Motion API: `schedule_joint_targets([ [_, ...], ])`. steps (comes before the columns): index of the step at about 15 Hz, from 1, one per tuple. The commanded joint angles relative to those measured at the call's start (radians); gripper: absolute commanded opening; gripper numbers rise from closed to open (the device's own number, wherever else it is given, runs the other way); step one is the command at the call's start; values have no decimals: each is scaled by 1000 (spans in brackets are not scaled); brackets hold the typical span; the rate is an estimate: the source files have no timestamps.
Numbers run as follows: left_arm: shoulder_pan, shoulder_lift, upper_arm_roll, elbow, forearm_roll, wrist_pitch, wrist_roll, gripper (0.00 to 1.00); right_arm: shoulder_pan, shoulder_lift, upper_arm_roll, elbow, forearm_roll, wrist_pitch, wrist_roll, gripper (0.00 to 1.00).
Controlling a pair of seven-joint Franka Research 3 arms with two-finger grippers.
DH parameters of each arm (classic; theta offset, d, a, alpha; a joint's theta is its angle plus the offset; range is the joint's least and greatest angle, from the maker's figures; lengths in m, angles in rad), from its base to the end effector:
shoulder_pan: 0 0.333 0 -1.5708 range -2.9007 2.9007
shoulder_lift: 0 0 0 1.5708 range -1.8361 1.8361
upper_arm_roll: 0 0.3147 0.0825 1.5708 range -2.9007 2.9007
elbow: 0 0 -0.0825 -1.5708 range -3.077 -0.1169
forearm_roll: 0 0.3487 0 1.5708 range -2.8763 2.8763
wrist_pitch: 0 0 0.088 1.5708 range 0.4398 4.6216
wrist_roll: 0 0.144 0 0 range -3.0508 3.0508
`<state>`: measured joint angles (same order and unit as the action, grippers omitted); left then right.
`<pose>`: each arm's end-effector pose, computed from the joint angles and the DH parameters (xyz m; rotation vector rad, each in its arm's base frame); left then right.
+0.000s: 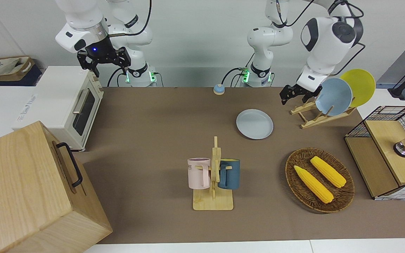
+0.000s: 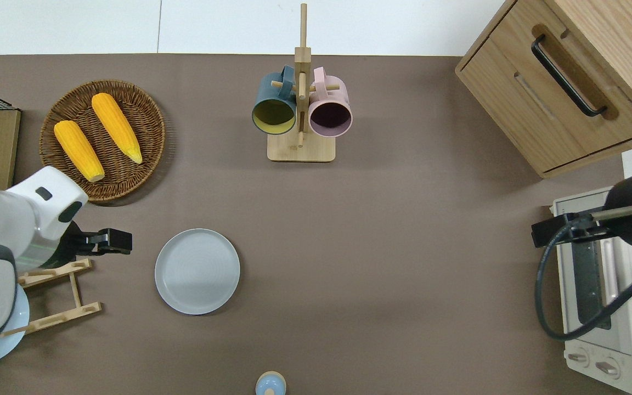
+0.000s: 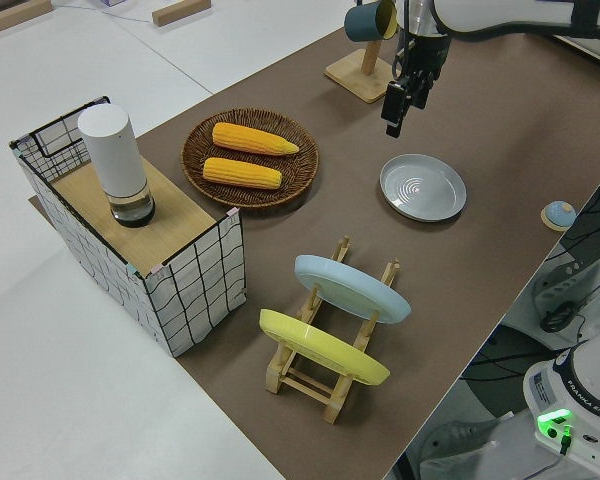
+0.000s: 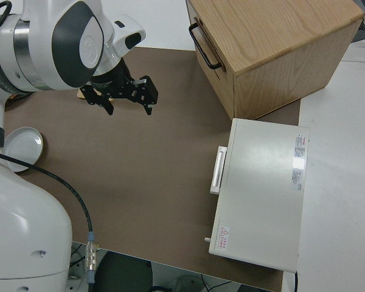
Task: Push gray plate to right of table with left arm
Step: 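Lower the left gripper against the gray plate's edge nearest the left arm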
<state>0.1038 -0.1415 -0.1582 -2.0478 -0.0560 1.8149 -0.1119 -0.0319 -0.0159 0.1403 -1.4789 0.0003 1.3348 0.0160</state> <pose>0.4673 -0.0343 0.4670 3.1121 0.1186 -0.1484 0.4813 0.0530 0.6144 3.1220 0.1442 -0.2003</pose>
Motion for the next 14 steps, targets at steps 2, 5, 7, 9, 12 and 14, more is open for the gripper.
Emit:
schedule_joint_targets([
  [2, -70, -87, 17, -345, -21, 311, -35, 998, -19, -2, 16, 9, 4, -16, 12, 983],
  [5, -91, -81, 8, -512, -21, 568, -86, 998, -20, -2, 16, 9, 4, -16, 12, 983],
  [7, -96, -37, 8, -568, -21, 674, -91, 971, -20, -2, 16, 9, 4, -16, 12, 983],
  [9, -95, 3, 8, -569, -21, 716, -95, 952, -19, -2, 16, 9, 4, -16, 12, 983],
  [12, -108, 49, 8, -577, -21, 771, -129, 904, -19, -2, 16, 9, 4, -16, 12, 983],
  [14, -115, 48, 8, -574, -21, 761, -143, 369, -20, -2, 16, 9, 4, -16, 12, 983],
])
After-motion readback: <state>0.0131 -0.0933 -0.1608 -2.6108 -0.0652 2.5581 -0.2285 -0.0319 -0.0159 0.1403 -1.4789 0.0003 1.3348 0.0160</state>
